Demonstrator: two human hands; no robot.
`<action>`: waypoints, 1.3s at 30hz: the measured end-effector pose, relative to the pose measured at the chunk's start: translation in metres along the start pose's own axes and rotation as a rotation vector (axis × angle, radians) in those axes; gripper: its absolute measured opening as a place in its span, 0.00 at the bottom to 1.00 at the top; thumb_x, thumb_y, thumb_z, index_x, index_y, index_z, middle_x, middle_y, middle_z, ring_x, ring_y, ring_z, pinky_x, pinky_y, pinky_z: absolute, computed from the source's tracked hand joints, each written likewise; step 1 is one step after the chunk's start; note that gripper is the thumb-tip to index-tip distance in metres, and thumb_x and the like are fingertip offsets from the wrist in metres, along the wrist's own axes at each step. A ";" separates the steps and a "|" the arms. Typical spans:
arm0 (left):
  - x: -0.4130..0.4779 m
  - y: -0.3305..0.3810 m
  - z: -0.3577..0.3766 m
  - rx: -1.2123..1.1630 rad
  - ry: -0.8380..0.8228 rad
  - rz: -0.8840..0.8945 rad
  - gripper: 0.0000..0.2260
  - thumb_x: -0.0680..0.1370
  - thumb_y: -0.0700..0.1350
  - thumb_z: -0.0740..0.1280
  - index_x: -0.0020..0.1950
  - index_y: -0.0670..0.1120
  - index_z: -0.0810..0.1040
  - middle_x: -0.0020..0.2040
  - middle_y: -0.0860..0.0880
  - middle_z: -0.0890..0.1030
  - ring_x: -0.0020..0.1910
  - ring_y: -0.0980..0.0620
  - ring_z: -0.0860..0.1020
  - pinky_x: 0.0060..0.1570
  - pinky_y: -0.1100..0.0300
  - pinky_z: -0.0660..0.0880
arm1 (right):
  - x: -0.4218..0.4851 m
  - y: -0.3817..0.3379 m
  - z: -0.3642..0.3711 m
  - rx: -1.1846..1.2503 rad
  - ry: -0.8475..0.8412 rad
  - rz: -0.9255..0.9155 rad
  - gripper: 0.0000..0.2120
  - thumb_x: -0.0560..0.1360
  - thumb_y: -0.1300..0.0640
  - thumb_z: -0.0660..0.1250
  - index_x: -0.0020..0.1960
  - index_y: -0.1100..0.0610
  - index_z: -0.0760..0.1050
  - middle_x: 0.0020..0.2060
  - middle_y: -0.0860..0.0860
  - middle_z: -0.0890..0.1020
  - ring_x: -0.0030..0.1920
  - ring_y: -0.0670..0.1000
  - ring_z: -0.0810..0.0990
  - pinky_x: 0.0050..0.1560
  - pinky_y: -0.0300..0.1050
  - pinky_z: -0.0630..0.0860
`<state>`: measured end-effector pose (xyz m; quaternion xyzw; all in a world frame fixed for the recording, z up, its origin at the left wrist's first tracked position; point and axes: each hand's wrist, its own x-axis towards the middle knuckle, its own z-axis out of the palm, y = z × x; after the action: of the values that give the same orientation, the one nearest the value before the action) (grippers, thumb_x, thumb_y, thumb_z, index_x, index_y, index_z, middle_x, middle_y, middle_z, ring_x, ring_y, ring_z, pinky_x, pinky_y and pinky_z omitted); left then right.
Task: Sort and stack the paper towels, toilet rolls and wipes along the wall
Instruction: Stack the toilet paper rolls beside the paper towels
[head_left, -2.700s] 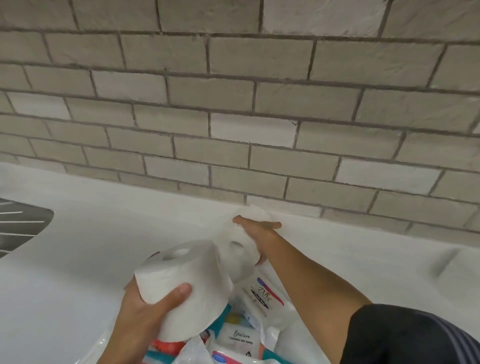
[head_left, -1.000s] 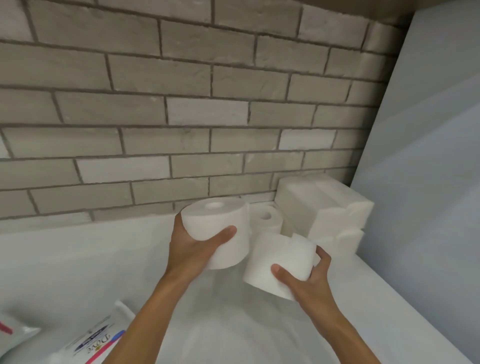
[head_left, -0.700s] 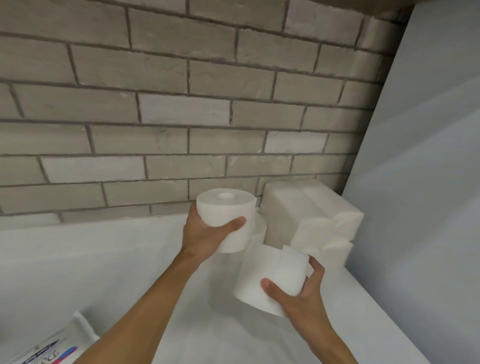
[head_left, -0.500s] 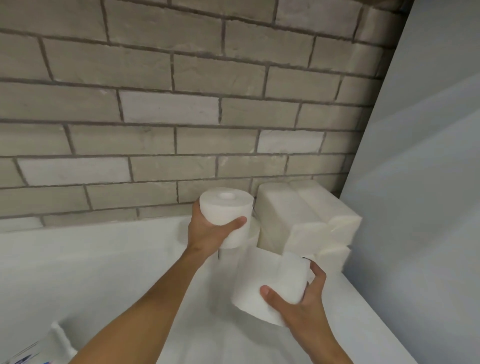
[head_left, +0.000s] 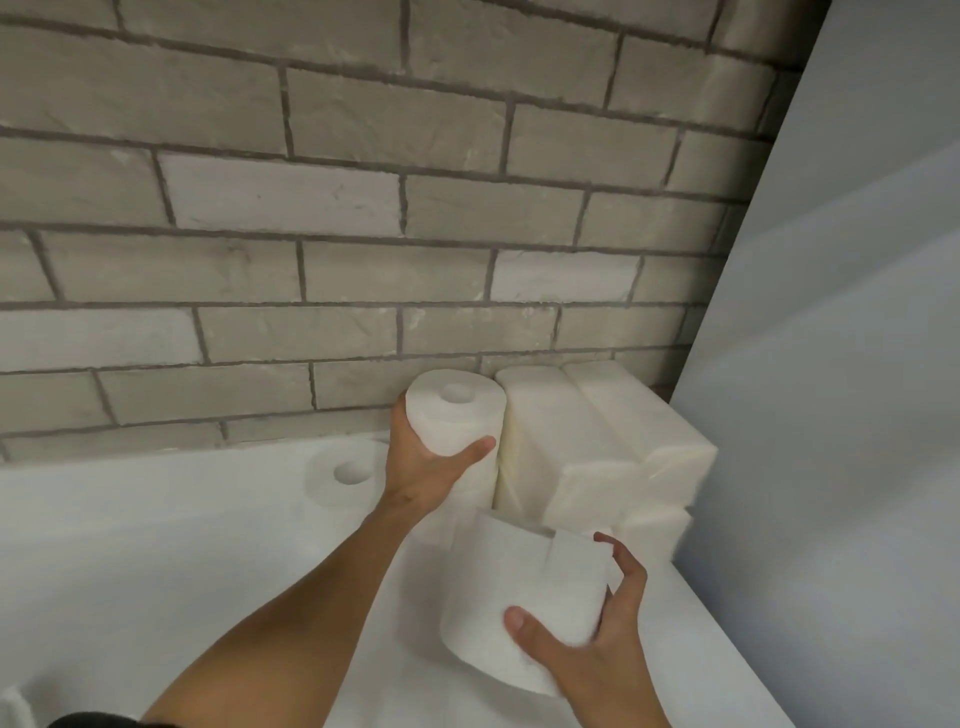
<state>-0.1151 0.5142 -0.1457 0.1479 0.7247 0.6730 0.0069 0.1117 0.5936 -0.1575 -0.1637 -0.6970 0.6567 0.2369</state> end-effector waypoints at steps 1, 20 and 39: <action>0.000 -0.001 0.000 0.009 -0.014 0.004 0.52 0.58 0.57 0.83 0.75 0.55 0.57 0.68 0.56 0.69 0.65 0.55 0.69 0.65 0.60 0.67 | 0.000 0.001 0.000 0.004 -0.002 0.004 0.49 0.47 0.45 0.81 0.59 0.31 0.55 0.58 0.49 0.78 0.49 0.41 0.82 0.49 0.41 0.80; -0.103 0.066 -0.115 0.224 -0.674 0.253 0.40 0.63 0.65 0.77 0.72 0.68 0.64 0.74 0.66 0.64 0.75 0.62 0.60 0.73 0.57 0.59 | 0.006 -0.022 0.039 0.304 -0.200 0.244 0.47 0.56 0.49 0.81 0.67 0.42 0.59 0.59 0.49 0.80 0.56 0.52 0.82 0.57 0.57 0.79; -0.150 0.054 -0.174 -0.194 -0.323 -0.225 0.40 0.59 0.57 0.80 0.69 0.58 0.68 0.59 0.55 0.82 0.56 0.53 0.82 0.53 0.53 0.80 | -0.008 -0.054 0.110 0.213 -0.469 0.108 0.34 0.62 0.41 0.74 0.64 0.35 0.64 0.63 0.50 0.76 0.61 0.53 0.79 0.57 0.56 0.80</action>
<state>0.0027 0.3139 -0.1048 0.1705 0.6579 0.7022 0.2120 0.0633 0.4927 -0.1074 -0.0181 -0.6502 0.7580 0.0495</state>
